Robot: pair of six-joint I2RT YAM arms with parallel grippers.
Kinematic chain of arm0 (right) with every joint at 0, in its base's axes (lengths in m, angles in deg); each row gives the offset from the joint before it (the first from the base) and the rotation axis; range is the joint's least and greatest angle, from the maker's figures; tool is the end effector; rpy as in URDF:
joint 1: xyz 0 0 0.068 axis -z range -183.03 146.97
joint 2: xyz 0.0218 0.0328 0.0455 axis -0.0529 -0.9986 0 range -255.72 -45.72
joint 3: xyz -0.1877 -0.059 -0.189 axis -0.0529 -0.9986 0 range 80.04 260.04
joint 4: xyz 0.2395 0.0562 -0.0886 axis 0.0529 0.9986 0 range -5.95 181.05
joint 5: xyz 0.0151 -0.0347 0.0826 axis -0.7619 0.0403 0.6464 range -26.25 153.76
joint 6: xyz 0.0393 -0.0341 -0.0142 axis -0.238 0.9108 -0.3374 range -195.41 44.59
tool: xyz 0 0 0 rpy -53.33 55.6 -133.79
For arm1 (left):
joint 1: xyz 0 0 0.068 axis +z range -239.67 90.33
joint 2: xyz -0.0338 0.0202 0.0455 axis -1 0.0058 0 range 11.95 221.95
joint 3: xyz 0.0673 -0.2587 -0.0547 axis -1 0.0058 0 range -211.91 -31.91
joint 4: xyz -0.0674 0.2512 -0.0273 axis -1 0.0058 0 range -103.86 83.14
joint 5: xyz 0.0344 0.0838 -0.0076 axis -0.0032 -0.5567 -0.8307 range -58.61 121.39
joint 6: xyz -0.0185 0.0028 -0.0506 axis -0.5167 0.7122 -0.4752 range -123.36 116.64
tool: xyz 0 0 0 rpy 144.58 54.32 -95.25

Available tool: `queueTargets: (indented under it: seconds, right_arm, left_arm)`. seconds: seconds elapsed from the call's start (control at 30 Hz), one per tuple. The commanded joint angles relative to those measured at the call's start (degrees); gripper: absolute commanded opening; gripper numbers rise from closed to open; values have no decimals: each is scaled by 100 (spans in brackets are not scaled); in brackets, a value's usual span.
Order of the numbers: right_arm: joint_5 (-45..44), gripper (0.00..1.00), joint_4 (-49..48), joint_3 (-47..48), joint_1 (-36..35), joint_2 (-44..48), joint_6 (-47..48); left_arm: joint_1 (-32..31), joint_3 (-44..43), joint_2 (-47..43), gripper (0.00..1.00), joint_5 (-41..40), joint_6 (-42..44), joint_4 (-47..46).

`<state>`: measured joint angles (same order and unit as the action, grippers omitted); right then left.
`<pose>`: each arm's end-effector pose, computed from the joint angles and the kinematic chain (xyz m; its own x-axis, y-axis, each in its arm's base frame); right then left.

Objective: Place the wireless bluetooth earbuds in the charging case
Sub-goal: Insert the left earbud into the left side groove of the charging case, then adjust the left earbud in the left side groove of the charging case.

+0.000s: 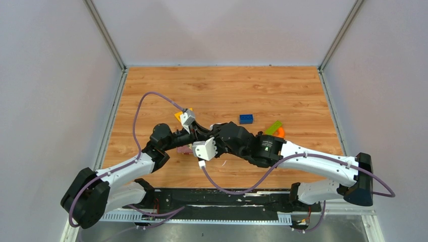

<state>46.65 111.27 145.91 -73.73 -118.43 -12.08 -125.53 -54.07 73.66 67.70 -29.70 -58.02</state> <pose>0.1030 0.2622 0.3355 0.6510 -0.7251 -0.2247 -0.5342 -0.2273 -0.8142 0.1695 -0.1485 0.2443 -0.3635 -0.1784 -0.9144 0.8807 0.2543 -0.3997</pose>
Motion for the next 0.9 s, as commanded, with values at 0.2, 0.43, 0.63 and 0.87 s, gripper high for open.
queueTargets:
  seconds: [0.2, 0.43, 0.63, 0.87]
  right_arm:
    - [1062, 46, 1383, 1240, 334, -41, -664]
    - [1886, 55, 2082, 2040, 822, -32, -1201]
    - [4218, 55, 3441, 3276, 2307, -640, -2541]
    - [4269, 28, 3722, 3211, 2526, -624, -2070]
  left_arm:
    - [43, -246, -159, 0, 43, 332, -162]
    - [42, -230, -177, 0, 91, 377, -193]
    - [8, -179, -293, 0, 216, 809, -69]
    - [-299, -342, -646, 0, -35, 2110, 1489]
